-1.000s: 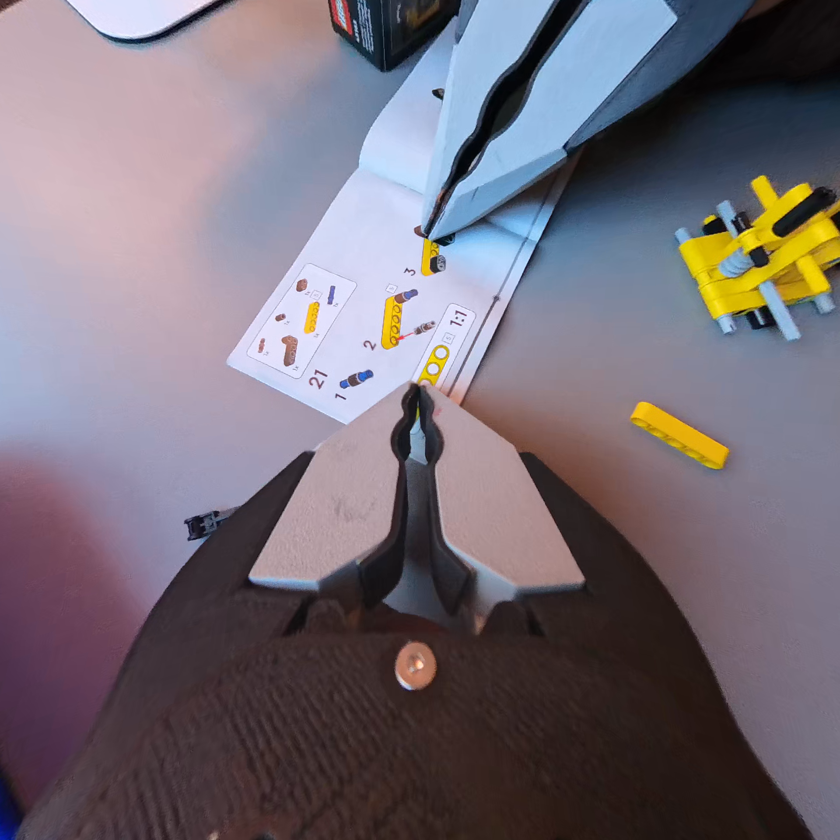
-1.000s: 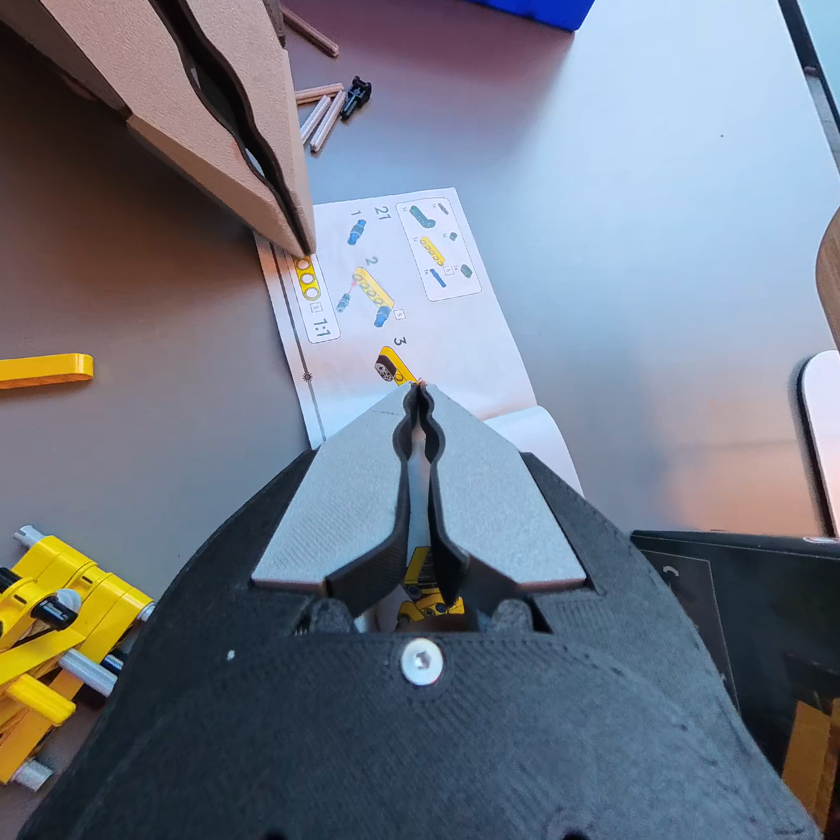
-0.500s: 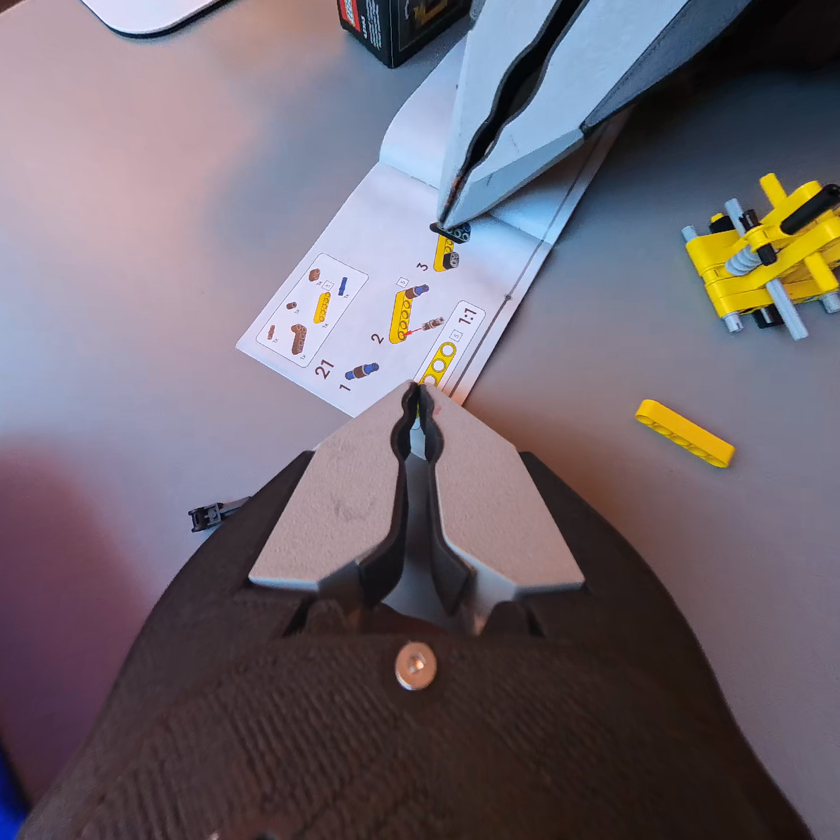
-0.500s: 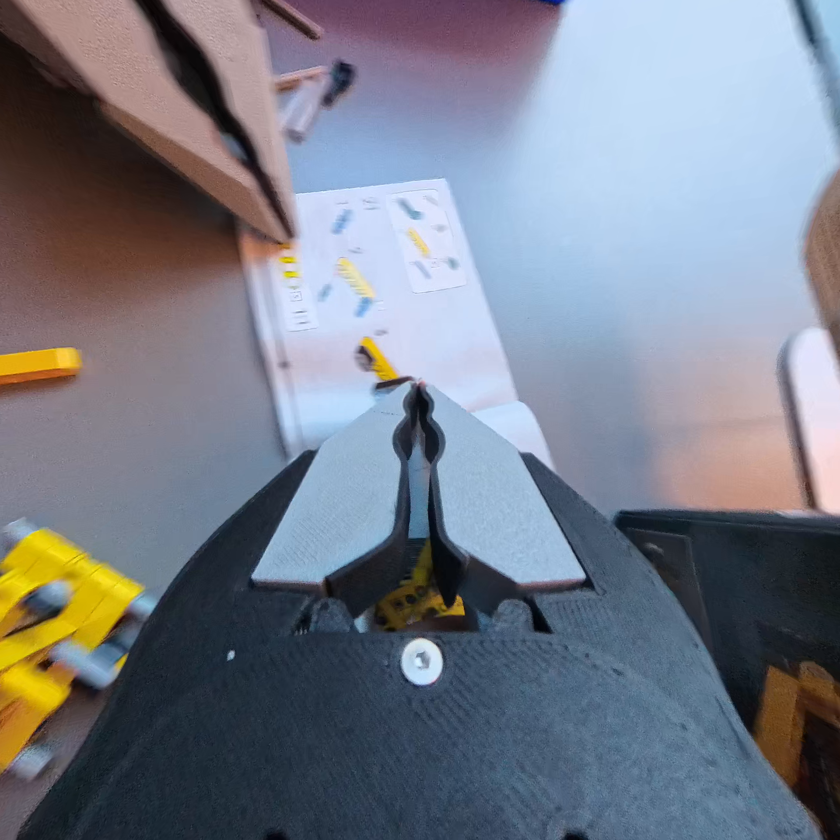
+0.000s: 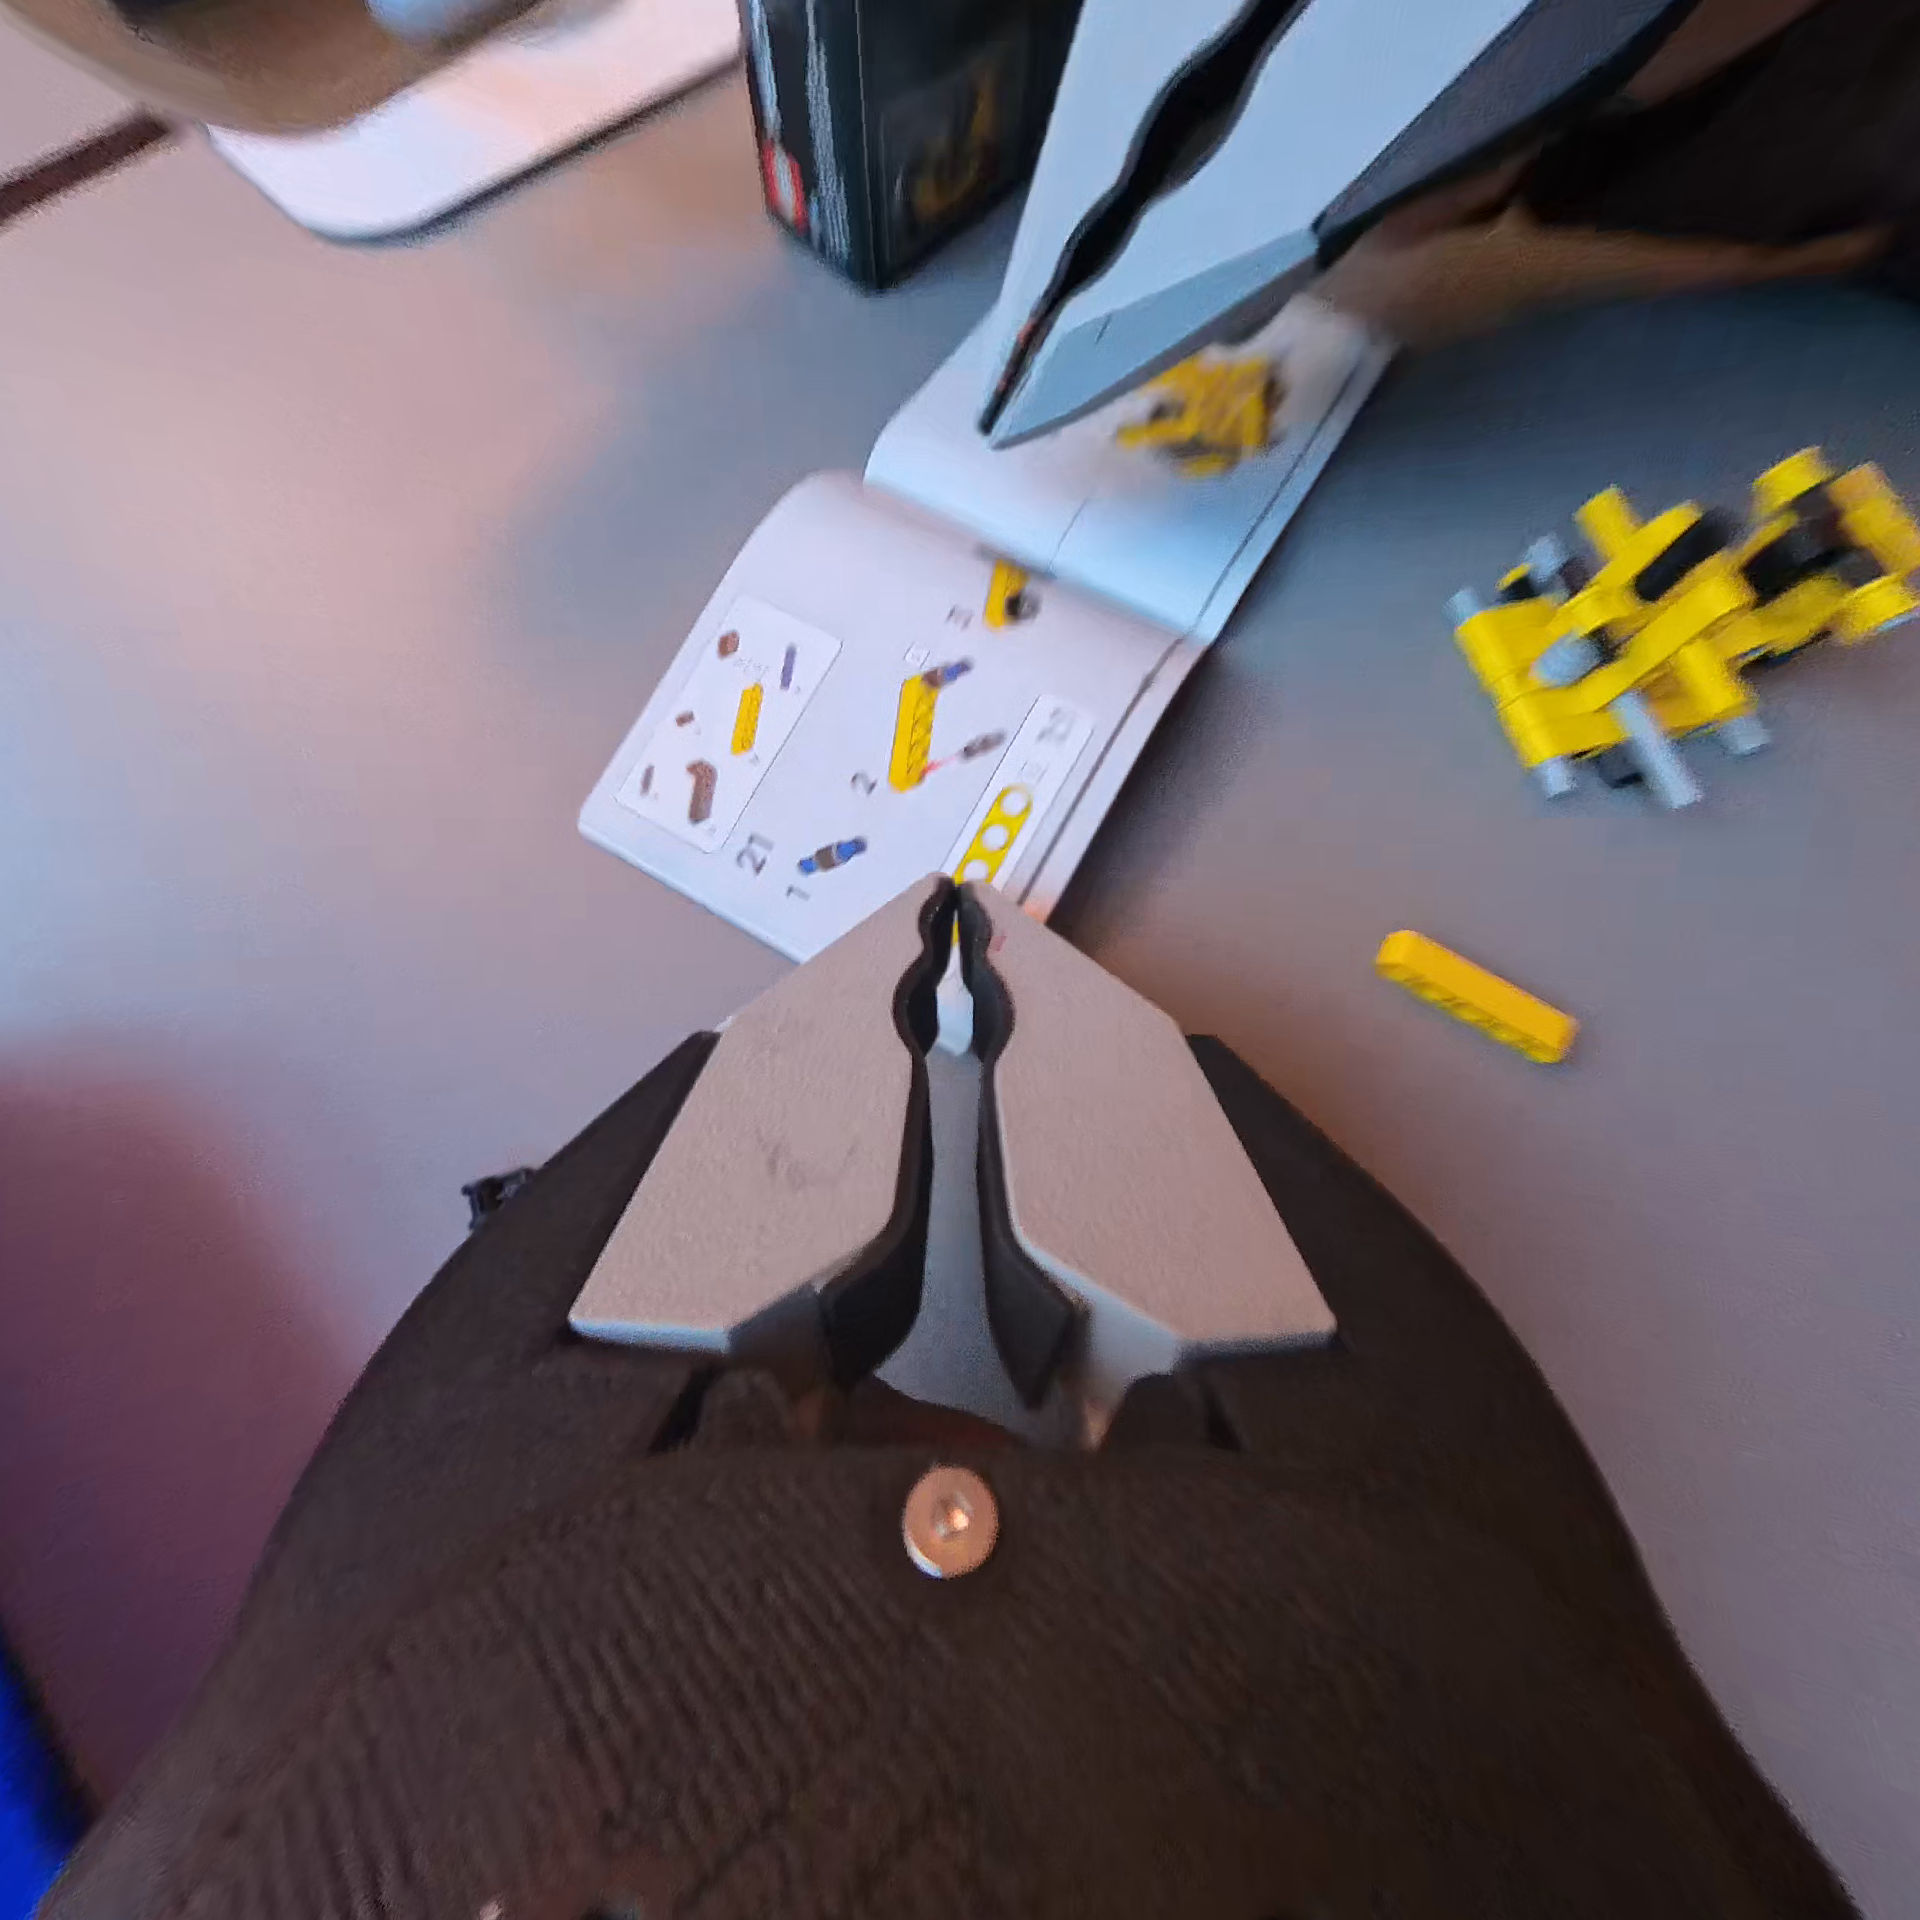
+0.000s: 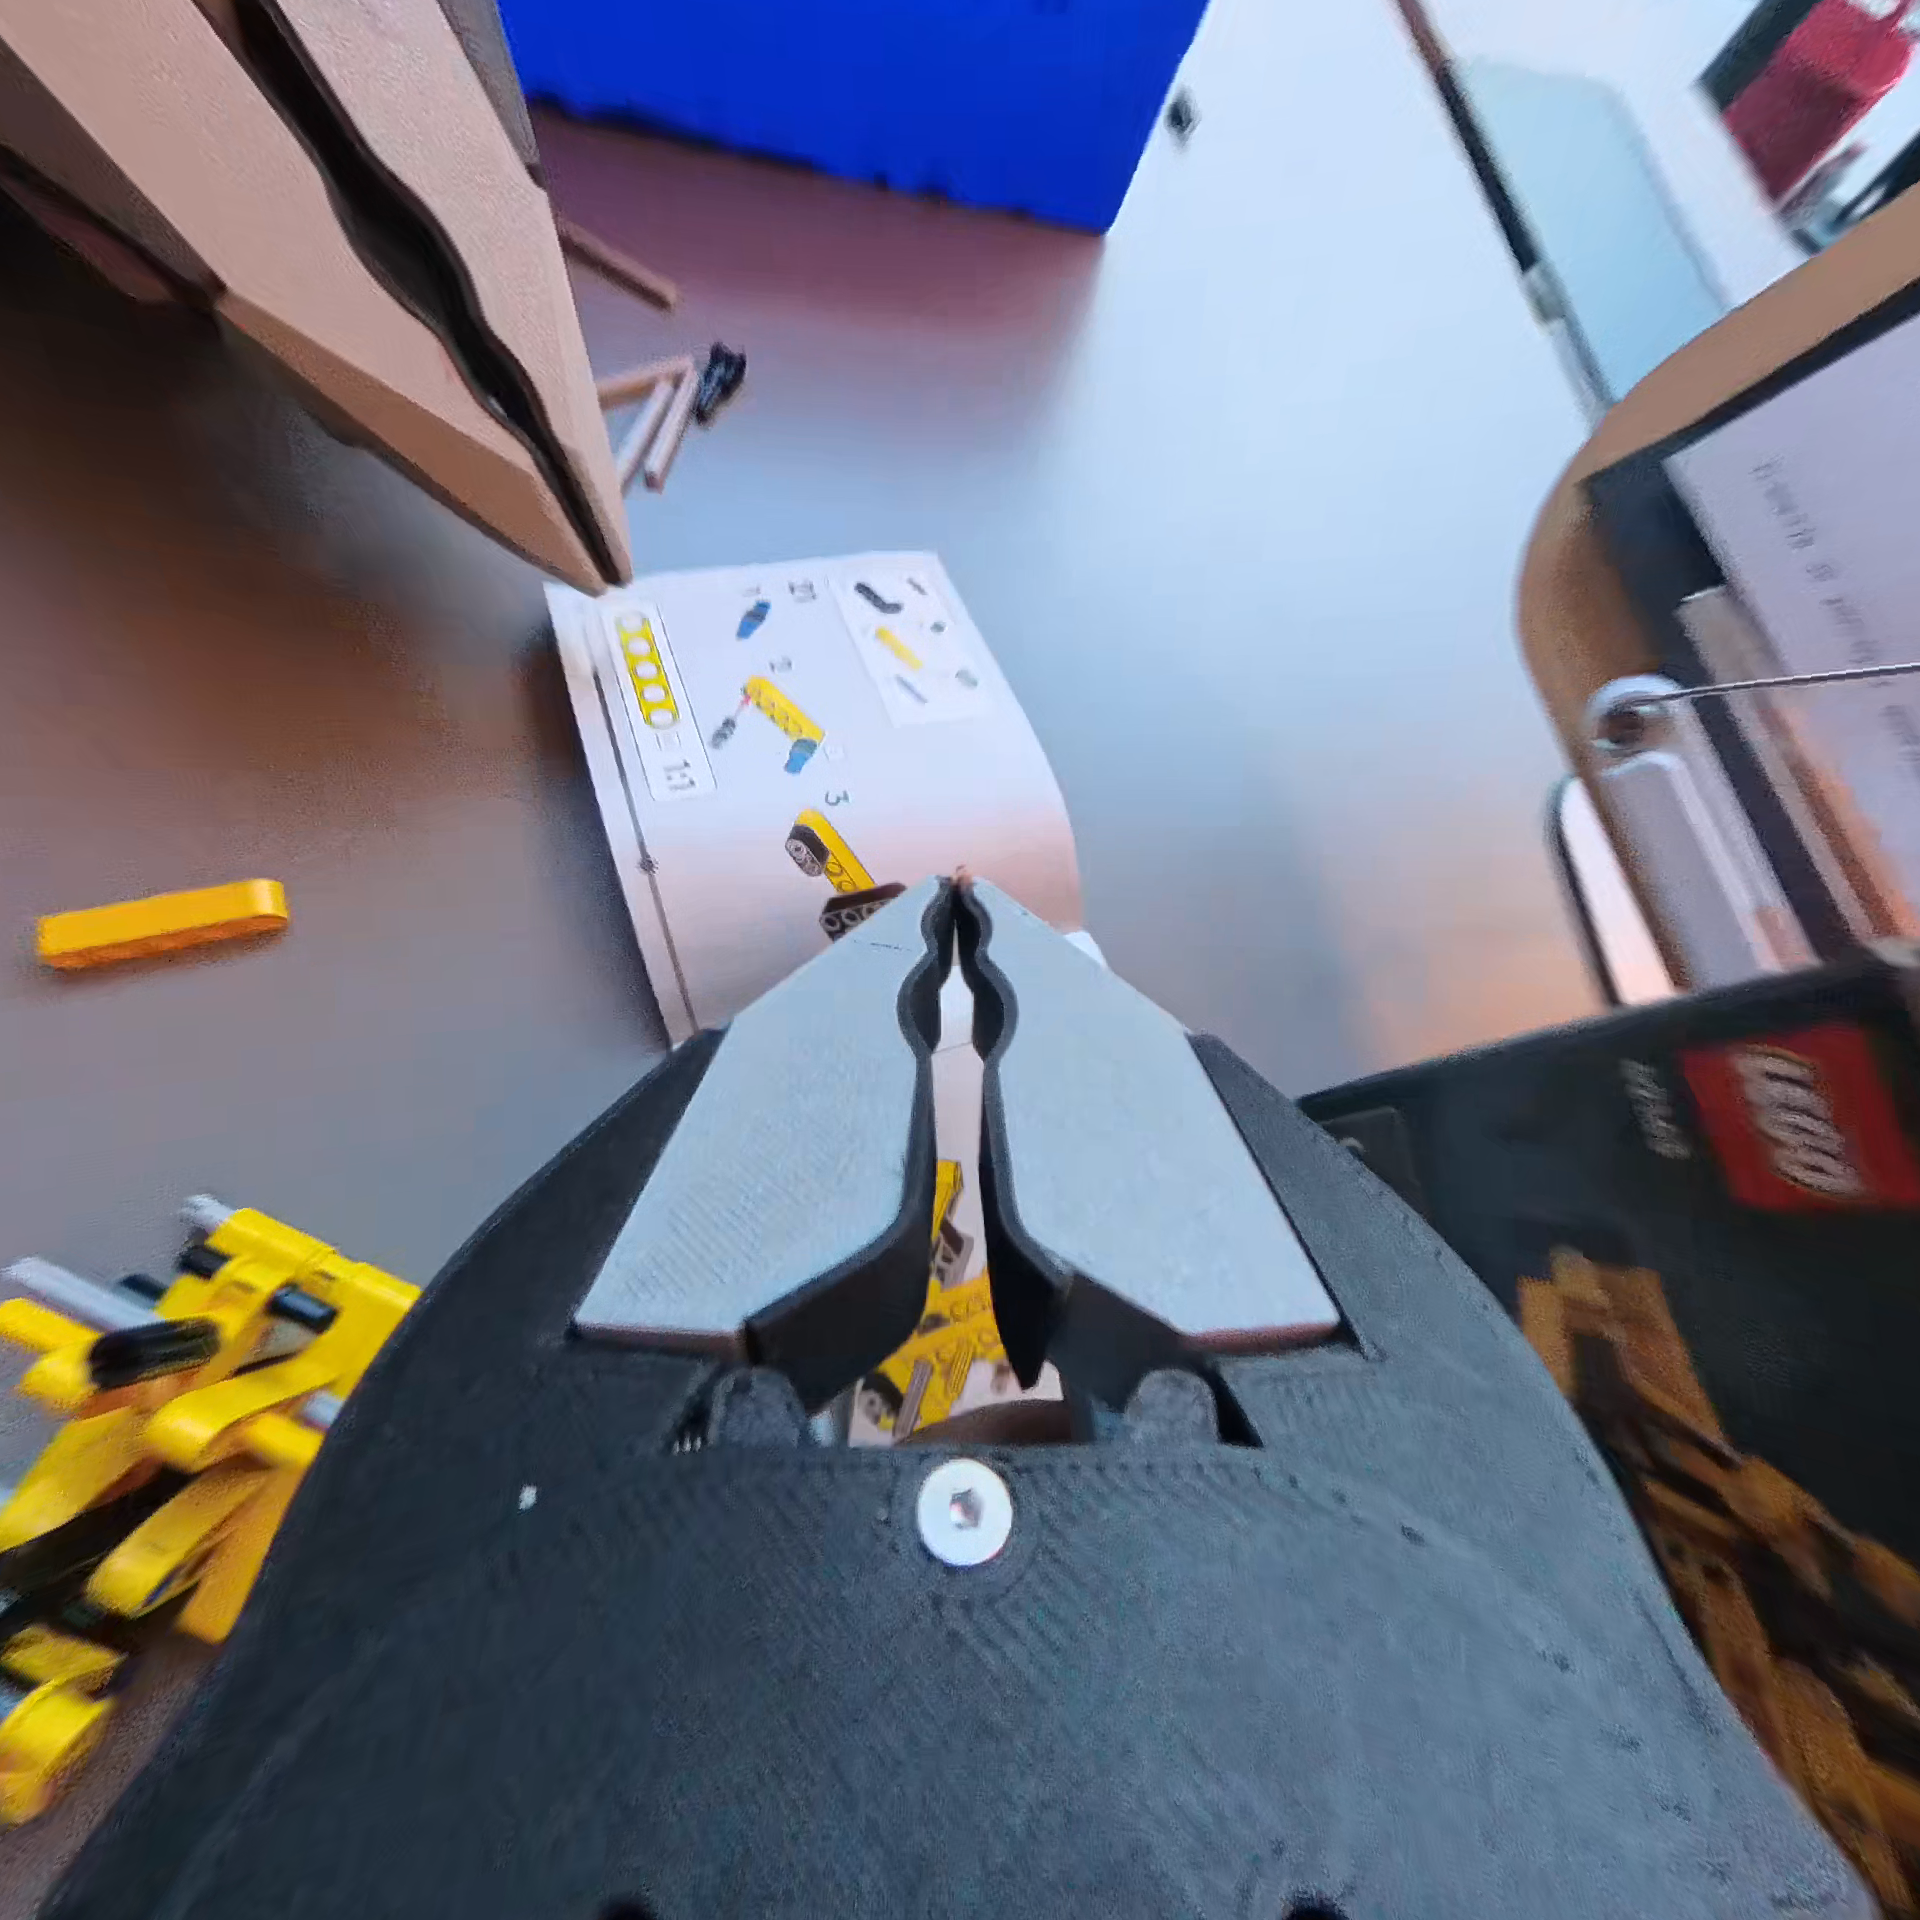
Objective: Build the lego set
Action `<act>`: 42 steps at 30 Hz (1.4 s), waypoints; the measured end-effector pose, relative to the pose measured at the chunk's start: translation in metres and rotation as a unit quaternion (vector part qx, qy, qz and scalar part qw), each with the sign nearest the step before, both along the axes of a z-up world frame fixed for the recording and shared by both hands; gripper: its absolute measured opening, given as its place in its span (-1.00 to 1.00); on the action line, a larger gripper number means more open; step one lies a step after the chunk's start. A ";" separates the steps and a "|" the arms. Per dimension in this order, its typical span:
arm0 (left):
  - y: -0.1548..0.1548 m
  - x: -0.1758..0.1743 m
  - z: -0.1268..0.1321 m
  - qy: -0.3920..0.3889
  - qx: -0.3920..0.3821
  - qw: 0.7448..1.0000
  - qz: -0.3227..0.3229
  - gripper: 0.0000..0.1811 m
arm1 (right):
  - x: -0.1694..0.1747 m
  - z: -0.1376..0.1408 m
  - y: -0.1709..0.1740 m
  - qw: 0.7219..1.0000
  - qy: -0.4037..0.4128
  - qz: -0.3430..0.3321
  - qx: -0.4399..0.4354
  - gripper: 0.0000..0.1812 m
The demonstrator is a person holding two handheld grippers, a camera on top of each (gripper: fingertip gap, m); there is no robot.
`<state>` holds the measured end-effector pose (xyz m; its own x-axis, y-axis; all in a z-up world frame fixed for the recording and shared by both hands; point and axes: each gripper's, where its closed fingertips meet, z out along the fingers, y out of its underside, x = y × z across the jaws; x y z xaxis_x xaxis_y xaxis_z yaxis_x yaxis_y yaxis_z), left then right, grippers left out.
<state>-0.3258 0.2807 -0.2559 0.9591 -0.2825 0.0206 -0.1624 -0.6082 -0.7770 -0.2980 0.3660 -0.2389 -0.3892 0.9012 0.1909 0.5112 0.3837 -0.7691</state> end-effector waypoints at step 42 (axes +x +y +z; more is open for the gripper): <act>-0.046 0.040 0.094 -0.085 0.348 0.924 -0.136 -0.84 | 0.104 0.007 0.075 0.960 0.135 -0.160 0.184 -1.00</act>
<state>-0.2856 0.2352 -0.1615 0.8501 -0.5142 -0.1134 -0.0760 0.0934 -0.9927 -0.1943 0.4410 -0.2322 0.0038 0.8182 0.5750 0.4498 0.5121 -0.7317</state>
